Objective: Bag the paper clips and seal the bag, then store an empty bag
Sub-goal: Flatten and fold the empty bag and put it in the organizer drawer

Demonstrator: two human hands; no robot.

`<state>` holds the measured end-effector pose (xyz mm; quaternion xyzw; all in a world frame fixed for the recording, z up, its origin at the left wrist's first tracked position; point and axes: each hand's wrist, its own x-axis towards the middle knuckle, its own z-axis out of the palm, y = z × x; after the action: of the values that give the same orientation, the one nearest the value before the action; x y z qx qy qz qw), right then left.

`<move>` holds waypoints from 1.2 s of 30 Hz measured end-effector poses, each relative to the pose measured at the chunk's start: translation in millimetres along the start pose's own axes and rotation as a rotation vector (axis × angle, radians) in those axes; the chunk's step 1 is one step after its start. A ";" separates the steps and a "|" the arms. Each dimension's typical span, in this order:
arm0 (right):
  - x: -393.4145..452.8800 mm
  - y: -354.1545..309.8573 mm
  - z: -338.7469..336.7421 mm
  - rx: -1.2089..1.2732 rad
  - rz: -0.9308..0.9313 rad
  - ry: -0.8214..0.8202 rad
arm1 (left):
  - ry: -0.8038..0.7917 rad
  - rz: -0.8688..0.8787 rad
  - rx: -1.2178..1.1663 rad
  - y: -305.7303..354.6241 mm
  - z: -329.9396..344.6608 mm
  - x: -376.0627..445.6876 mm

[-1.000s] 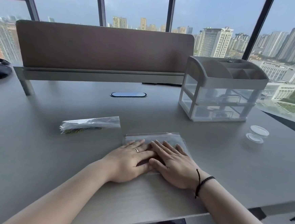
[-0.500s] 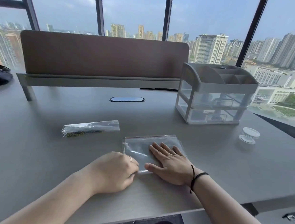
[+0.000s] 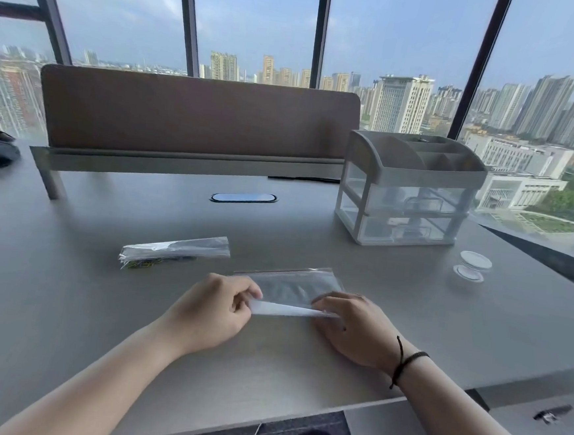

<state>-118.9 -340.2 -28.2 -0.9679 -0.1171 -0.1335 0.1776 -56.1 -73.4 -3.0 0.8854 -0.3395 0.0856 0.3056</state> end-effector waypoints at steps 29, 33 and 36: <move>46.8 26.5 8.7 0.214 0.489 0.276 | 0.048 -0.372 -0.006 -24.0 23.4 53.0; 44.7 28.7 14.0 0.159 0.458 0.262 | 0.105 -0.281 0.327 -20.4 30.2 47.0; 45.4 29.2 14.5 0.134 0.445 0.268 | 0.167 0.026 0.409 -12.8 33.1 47.3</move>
<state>-65.2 -353.2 -36.8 -0.9297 0.1145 -0.2099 0.2802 -13.9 -111.7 -18.7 0.9145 -0.2999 0.2295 0.1454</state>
